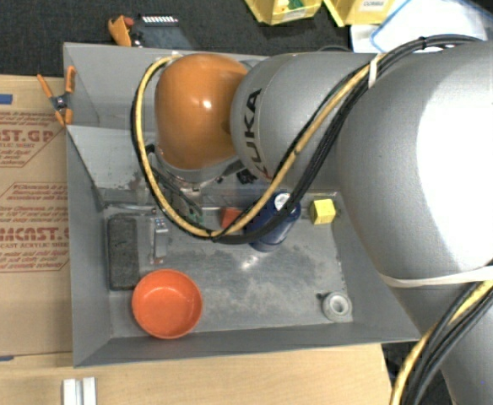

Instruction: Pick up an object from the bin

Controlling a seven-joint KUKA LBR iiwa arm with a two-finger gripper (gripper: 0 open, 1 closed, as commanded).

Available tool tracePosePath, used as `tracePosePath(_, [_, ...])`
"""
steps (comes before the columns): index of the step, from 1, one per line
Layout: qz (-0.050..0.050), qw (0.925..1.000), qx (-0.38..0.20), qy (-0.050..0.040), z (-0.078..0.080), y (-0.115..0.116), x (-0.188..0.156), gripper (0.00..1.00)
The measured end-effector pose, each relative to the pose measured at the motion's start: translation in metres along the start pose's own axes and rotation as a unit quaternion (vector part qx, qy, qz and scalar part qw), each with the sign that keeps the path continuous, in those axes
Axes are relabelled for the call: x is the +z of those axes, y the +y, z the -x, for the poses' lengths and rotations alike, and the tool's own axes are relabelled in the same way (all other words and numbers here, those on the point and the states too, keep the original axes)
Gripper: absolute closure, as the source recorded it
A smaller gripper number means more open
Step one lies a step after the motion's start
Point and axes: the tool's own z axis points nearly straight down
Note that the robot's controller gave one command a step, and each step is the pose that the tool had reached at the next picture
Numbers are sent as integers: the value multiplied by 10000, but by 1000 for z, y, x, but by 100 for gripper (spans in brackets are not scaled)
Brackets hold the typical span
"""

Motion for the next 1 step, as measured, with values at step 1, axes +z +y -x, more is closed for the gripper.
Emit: tracePosePath(1, [-2, 10000, -1, 22, 1, -4, 5, 0])
